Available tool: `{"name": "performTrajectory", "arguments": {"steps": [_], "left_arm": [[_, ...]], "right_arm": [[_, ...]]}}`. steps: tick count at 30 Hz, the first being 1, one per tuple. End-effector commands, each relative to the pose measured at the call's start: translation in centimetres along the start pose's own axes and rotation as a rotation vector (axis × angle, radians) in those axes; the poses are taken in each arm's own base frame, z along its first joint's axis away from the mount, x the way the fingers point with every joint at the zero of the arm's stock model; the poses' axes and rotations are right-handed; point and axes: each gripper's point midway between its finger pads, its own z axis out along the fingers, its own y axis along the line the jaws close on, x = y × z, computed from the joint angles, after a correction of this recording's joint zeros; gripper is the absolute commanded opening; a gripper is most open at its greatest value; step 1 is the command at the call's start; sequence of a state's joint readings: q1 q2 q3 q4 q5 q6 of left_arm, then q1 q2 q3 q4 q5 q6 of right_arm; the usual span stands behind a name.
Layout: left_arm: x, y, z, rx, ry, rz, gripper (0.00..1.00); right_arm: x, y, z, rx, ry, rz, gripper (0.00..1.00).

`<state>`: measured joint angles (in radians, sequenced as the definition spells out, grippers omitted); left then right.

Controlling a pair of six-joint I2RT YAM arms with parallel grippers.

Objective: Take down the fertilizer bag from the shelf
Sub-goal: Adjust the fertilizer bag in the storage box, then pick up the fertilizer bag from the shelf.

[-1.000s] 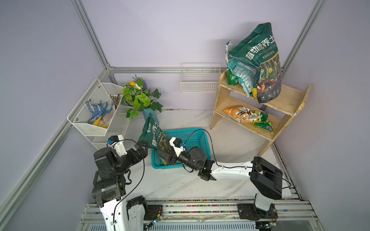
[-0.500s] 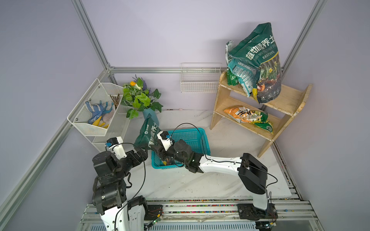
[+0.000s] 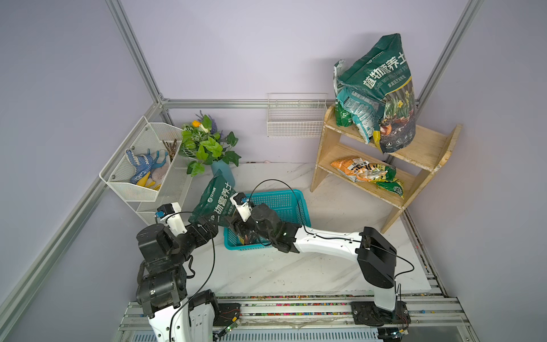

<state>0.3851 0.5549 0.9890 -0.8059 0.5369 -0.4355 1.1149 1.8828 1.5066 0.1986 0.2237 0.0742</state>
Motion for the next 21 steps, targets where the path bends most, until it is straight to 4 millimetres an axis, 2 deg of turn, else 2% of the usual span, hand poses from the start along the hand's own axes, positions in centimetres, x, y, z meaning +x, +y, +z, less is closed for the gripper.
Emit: {"name": "performTrajectory", "arguments": {"steps": [1,5,7,8,11,13,16,18,21], "left_arm": [[-0.5,0.0,-0.4,-0.013,-0.022,0.008,1.0],[-0.3,1.5,-0.2,-0.086,-0.028,0.004,1.0],[-0.2,2.3,0.1,-0.122,-0.017,-0.008,1.0],[0.0,2.4,0.3,-0.123,-0.006,-0.012,1.0],[0.2,2.4,0.5,-0.116,0.01,-0.015,1.0],[0.1,2.4,0.2,-0.127,0.0,-0.011,1.0],[0.0,2.5,-0.4,-0.145,-0.024,0.0,1.0],[-0.1,2.7,-0.8,-0.163,-0.041,0.006,1.0],[0.0,3.5,-1.1,-0.213,-0.047,-0.001,1.0]], "right_arm": [[-8.7,-3.9,-5.3,0.212,-0.103,-0.038,0.73],[-15.8,-8.1,-12.1,0.424,-0.181,-0.054,0.77],[-19.4,-10.0,-16.3,0.528,-0.251,-0.053,0.82],[-21.5,-11.1,-19.1,0.582,-0.294,-0.049,0.84],[-25.4,-14.0,-24.7,0.735,-0.352,-0.057,0.88],[-26.7,-15.8,-27.5,0.819,-0.349,-0.062,0.88],[-27.5,-18.6,-30.6,0.914,-0.335,-0.051,0.89],[-27.6,-20.5,-32.3,0.964,-0.334,-0.035,0.91],[-27.4,-22.7,-33.5,0.981,-0.327,-0.012,0.93]]}}
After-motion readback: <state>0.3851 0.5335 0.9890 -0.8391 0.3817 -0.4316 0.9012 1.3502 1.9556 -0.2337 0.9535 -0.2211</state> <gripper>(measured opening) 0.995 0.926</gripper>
